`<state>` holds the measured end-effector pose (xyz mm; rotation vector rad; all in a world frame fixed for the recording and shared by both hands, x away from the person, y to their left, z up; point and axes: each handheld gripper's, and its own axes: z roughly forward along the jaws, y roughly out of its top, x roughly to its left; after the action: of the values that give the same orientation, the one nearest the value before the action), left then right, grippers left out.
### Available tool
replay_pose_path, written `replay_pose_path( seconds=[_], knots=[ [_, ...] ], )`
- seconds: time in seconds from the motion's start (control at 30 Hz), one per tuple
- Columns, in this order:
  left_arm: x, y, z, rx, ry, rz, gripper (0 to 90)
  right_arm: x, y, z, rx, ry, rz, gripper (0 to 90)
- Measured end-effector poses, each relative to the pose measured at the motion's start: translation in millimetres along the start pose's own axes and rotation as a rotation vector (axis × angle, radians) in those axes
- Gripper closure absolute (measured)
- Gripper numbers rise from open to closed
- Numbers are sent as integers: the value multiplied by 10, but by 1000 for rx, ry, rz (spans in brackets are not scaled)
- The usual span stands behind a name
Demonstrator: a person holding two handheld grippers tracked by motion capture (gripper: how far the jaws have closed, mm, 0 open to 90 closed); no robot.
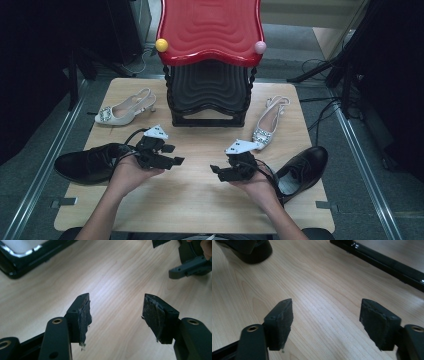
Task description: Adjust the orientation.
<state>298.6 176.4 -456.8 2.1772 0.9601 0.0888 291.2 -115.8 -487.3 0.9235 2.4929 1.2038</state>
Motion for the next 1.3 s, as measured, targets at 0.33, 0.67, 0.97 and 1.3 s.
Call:
replay_pose_path(
  seconds=[0.33,0.67,0.97,1.3],
  knots=[
    [46,-20,-130,-4,11,-26,419,-75,26,22,15,88,46,386],
    [137,-114,-413,-12,86,-62,426,-58,62,67,32,87,21,386],
    [180,-251,-620,-16,124,-116,413,-10,127,200,62,108,-12,384],
    [239,-408,-846,-12,180,-174,527,26,192,292,74,134,-30,384]
  ],
)
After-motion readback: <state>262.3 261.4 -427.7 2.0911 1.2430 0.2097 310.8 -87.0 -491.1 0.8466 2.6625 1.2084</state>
